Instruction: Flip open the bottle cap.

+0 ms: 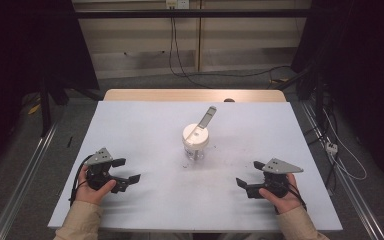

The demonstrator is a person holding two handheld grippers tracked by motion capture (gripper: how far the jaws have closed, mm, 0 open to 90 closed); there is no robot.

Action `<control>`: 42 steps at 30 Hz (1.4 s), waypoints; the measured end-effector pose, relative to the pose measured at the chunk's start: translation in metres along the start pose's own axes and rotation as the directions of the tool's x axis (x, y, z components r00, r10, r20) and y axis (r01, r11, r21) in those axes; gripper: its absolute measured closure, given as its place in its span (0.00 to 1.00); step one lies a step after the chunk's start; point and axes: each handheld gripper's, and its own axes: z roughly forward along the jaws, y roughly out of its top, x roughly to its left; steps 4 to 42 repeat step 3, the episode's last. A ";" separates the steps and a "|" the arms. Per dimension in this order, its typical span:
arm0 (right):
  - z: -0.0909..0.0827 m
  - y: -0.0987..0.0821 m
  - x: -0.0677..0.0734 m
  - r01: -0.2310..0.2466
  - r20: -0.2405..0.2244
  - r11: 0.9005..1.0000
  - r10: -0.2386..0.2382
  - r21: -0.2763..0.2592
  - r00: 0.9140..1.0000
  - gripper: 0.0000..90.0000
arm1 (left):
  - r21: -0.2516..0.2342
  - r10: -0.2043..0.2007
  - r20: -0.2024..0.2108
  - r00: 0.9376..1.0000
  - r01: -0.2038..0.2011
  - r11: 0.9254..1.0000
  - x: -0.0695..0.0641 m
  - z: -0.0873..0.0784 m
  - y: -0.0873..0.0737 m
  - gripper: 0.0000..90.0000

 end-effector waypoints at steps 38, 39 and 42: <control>0.001 0.000 0.000 0.002 0.001 1.000 -0.002 0.003 1.000 0.11 | 0.007 0.008 -0.007 1.000 -0.007 1.000 0.000 0.001 0.000 0.10; 0.001 0.000 0.000 0.002 0.001 1.000 -0.002 0.003 1.000 0.11 | 0.007 0.008 -0.007 1.000 -0.007 1.000 0.000 0.001 0.000 0.10; 0.001 0.000 0.000 0.002 0.001 1.000 -0.002 0.003 1.000 0.11 | 0.007 0.008 -0.007 1.000 -0.007 1.000 0.000 0.001 0.000 0.10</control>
